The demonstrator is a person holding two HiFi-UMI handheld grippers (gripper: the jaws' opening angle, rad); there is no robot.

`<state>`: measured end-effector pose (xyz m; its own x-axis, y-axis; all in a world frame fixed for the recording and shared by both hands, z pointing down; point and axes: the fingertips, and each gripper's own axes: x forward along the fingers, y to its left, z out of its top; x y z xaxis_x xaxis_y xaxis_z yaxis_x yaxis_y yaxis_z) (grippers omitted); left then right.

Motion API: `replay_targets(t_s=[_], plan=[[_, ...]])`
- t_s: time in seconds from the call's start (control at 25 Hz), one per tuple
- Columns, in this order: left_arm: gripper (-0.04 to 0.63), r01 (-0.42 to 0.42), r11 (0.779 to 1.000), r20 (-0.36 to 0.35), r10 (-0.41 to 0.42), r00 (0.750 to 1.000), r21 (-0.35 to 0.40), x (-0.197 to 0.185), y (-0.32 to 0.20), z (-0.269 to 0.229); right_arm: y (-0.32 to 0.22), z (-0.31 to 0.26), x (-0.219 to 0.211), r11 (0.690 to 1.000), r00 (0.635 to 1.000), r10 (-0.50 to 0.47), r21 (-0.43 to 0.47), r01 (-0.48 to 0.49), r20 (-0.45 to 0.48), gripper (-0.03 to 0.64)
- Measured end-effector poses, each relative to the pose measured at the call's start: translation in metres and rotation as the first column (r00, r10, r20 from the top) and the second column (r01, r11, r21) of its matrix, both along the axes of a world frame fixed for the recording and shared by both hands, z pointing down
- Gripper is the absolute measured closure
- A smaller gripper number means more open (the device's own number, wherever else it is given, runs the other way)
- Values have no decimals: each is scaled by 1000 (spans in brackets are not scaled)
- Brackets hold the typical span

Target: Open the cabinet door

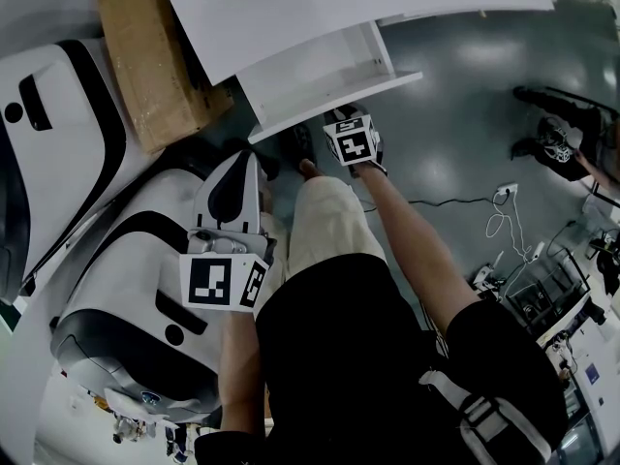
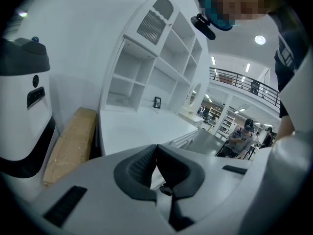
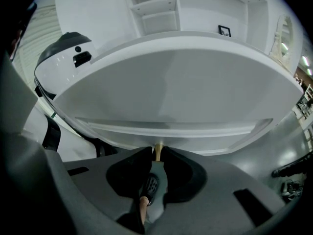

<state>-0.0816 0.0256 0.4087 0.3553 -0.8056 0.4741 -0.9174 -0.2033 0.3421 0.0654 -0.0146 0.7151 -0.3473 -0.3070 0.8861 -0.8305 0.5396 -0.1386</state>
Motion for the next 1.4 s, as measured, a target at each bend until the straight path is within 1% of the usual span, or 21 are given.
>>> replay_targets(t_s=[0.52,1.04,1.4], plan=[[574,-7,1000,12,7,1000,-3,4,5,-1,15,0,8,1000,1000,0,-4,0,22,522],[574,-11,1000,17,11,1000,-7,6,7,0,32,1,16,999,999,5,-35,-3,49,523],[572,-7,1000,20,7,1000,-3,7,5,-4,43,0,21,998,999,4,-55,-1,51,525]])
